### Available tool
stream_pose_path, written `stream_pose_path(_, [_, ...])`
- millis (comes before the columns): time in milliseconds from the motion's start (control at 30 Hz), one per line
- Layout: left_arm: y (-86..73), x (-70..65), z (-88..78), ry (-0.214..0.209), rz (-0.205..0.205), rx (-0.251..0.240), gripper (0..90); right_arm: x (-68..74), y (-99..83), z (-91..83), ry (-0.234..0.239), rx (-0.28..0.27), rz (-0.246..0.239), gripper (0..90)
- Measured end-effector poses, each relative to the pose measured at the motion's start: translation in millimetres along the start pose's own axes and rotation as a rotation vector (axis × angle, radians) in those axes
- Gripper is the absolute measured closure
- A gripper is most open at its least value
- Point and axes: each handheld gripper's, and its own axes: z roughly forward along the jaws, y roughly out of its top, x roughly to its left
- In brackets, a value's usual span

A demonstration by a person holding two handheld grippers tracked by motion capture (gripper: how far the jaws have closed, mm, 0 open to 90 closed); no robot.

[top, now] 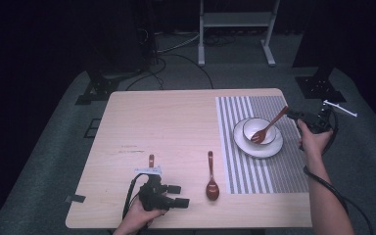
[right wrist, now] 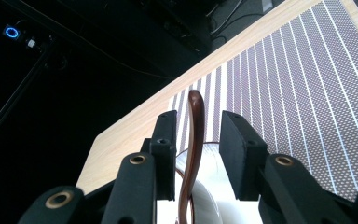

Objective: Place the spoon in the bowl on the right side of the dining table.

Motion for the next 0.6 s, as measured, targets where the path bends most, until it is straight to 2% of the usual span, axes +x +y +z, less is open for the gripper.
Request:
stream_pose_path(100, [-0.1,0.0,-0.5,0.001,0.001,-0.001,5.7,0.1,-1.3,-2.0,0.003,0.004,-0.008,63.8])
stream_pose_path(333, [-1.2,-1.0,-1.5,0.001,0.004,-0.001,5.8,2.8,-7.9,-8.8,0.016,0.036,-0.038,53.6])
stream_pose_path(433, [-1.6,-2.1,-1.2,-0.002,0.005,0.003,5.8,4.0,-13.1,-13.9,0.055,0.039,-0.042,50.7])
stream_pose_path(600, [-3.5,-4.5,-0.4,-0.001,0.007,0.006,5.8,8.4,-22.7,-21.7,0.067,0.070,-0.073,47.2])
